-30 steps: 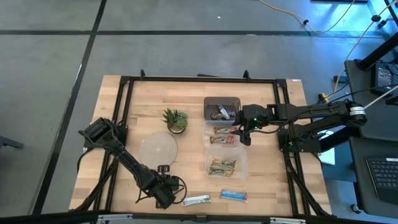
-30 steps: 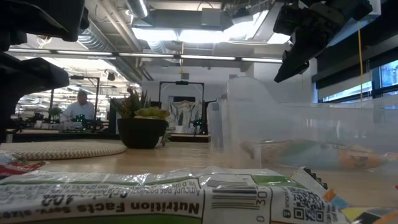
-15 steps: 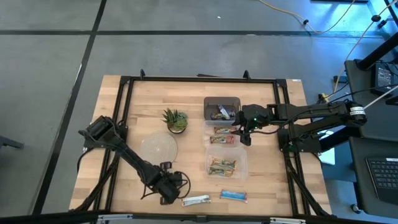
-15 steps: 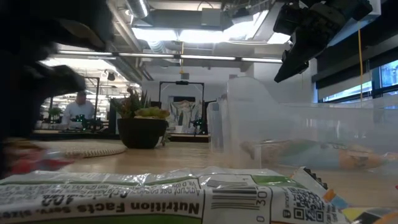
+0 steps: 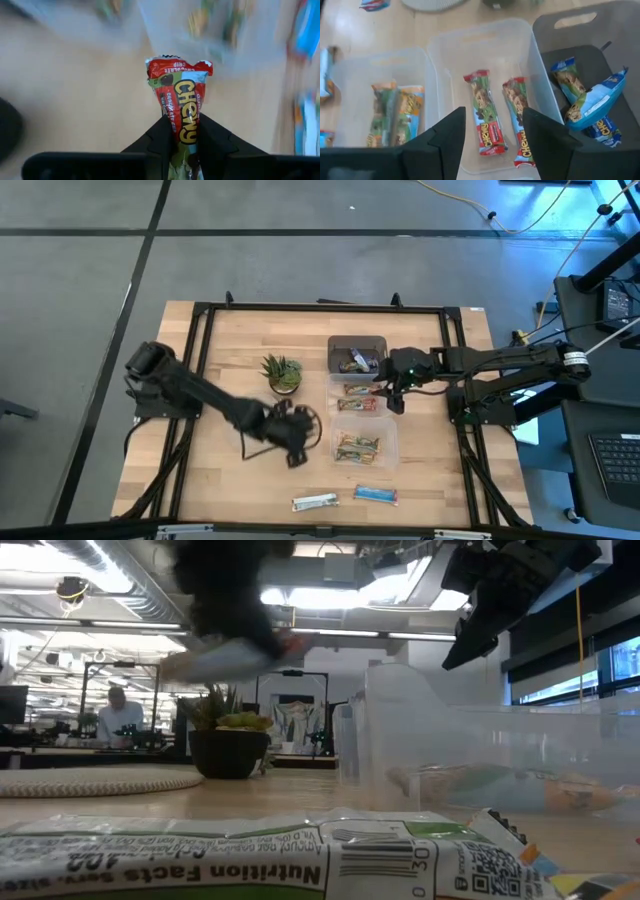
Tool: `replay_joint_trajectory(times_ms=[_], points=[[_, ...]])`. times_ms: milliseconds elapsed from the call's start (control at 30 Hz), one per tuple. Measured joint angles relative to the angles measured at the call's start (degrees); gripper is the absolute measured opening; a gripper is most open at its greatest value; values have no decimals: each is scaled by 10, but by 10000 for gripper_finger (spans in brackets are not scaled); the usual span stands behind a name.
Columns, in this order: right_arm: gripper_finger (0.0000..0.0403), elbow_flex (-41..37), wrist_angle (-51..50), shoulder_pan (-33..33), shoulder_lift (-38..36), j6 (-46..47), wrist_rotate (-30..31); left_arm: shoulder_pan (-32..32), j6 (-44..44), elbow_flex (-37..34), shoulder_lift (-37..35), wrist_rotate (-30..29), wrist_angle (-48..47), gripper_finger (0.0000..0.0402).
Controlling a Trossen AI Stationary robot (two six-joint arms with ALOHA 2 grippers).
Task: Pick and place Granola Bars by type
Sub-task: Put the red granola bar into the top transparent bin
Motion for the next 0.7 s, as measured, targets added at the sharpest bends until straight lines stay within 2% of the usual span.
replay_joint_trajectory(times_ms=[100, 233, 400, 533, 700], points=[[200, 0, 0, 0, -18, 11, 0, 48, 55, 0, -26, -5, 62, 65], [200, 0, 0, 0, -49, 27, 0, 110, 163, 0, -41, -2, 197, 65], [200, 0, -20, 0, -88, 66, 0, 173, 288, 2, -31, 68, 374, 65], [200, 0, -28, 10, -112, 89, -8, 211, 316, 2, -1, 105, 435, 65], [200, 0, -29, 35, -124, 107, 0, 239, 317, 1, 44, 127, 456, 65]])
